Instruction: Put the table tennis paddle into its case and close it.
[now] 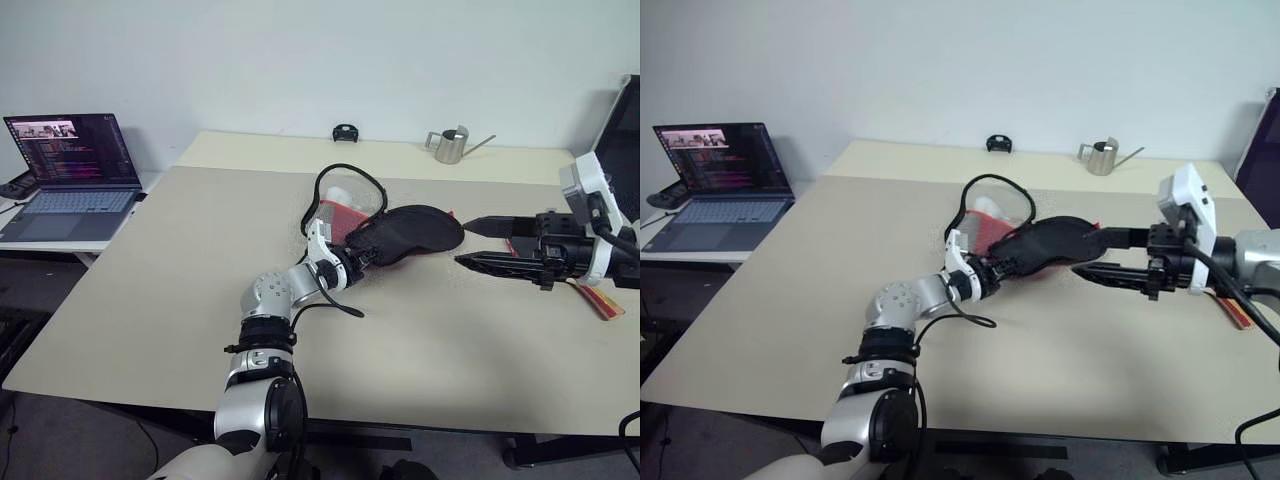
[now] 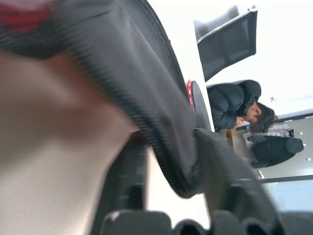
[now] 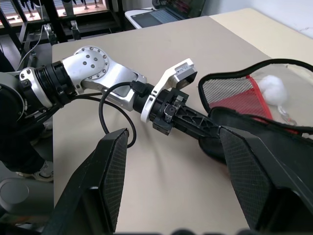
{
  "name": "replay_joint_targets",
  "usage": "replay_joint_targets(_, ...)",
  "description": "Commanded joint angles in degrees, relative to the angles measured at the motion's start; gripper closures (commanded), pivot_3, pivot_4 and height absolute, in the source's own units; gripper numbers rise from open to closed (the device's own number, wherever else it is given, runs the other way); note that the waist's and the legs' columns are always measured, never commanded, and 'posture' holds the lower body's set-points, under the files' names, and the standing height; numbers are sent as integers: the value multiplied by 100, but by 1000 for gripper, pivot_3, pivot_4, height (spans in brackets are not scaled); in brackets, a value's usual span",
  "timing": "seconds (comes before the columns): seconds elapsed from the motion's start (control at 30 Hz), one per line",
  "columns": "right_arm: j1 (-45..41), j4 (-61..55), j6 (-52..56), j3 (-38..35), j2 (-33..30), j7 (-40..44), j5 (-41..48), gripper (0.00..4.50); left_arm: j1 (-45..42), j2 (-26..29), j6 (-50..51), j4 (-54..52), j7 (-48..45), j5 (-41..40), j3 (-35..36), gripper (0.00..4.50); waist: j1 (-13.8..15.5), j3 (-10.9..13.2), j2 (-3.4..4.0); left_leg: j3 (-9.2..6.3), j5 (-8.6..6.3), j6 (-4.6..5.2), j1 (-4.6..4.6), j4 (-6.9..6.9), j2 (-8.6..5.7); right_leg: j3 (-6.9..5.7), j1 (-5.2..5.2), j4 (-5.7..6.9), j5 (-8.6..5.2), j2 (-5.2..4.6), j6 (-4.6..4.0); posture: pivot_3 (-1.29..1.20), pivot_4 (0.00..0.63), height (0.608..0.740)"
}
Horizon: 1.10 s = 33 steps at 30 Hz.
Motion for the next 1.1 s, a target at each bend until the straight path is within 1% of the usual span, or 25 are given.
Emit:
replay_joint_targets(0.03,-43,-127,-19,-284,-116,-26,118,1312,92,110,167,-448,-106,-67,-274,1628,-2,0,0,0,0,-1,0,0,0,0,0,0,0,0,0,0,150,740)
replay_joint_targets(0.1,-45,-124,-10,-286,-110,-31,125,1312,318,305,342,-808,-305,-24,-583,989,-12,0,1,0,1,-2,1,0,0,1,0,1,0,1,0,0,150,740)
replay_joint_targets(0.23,-9,-110,7,-318,-100,-40,136,1312,980,881,926,-1711,-666,-124,-1123,989,-35,-1,2,-4,6,-10,3,-4,2,2,0,2,-1,2,-1,0,150,740)
replay_joint_targets(0.4,23,-58,36,-282,-84,-50,115,1312,1625,1629,1280,-2564,-1206,-180,-1691,989,-20,-2,4,-16,11,-18,6,-2,1,-3,6,5,-1,2,-2,0,150,740)
replay_joint_targets(0.47,11,-22,140,-250,-74,-99,151,1312,1945,2152,1110,-3088,-1713,-79,-2196,989,-30,-3,6,-17,11,-19,9,-2,1,-3,10,5,-1,2,-3,0,150,740)
replay_joint_targets(0.53,-7,7,235,-240,-35,-194,186,1312,2164,2475,870,-3428,-2025,-34,-2408,989,-38,-6,10,-18,11,-19,10,-4,1,-2,10,5,-3,2,-7,0,150,740)
replay_joint_targets(0.63,-31,11,454,-275,159,-551,332,1312,2247,2720,202,-3682,-2281,37,-2234,989,-24,-5,11,-21,11,-19,10,-5,1,-4,10,5,-5,1,-10,0,150,740)
replay_joint_targets(0.7,-47,19,633,-328,329,-844,501,1312,2277,2960,-339,-3844,-2621,194,-2306,989,-18,-5,11,-26,12,-19,8,-4,3,-8,10,5,-3,2,-14,0,150,740)
replay_joint_targets(0.73,-24,-26,694,-330,520,-1088,573,1312,2230,3138,-814,-3857,-2839,355,-2265,989,-19,-6,12,-26,12,-19,8,-4,3,-9,10,5,-2,2,-16,0,150,740)
replay_joint_targets(0.83,102,-115,909,-161,1093,-1901,560,1312,1771,3475,-1774,-3447,-3144,490,-1748,989,-18,-5,11,-26,13,-19,8,-6,6,-12,10,6,-3,4,-20,0,150,740)
replay_joint_targets(0.97,92,-147,1134,24,1659,-2559,530,1312,1445,3932,-2475,-2825,-3619,741,-1635,989,-33,-6,14,-25,13,-18,8,-8,4,-12,9,5,-3,3,-21,0,150,740)
replay_joint_targets(1.1,-17,103,1261,323,2355,-3391,201,1312,1269,4326,-3152,-2246,-4177,1045,-1703,989,-88,-5,15,-24,13,-18,7,-12,4,-13,6,5,-3,5,-21,0,150,740)
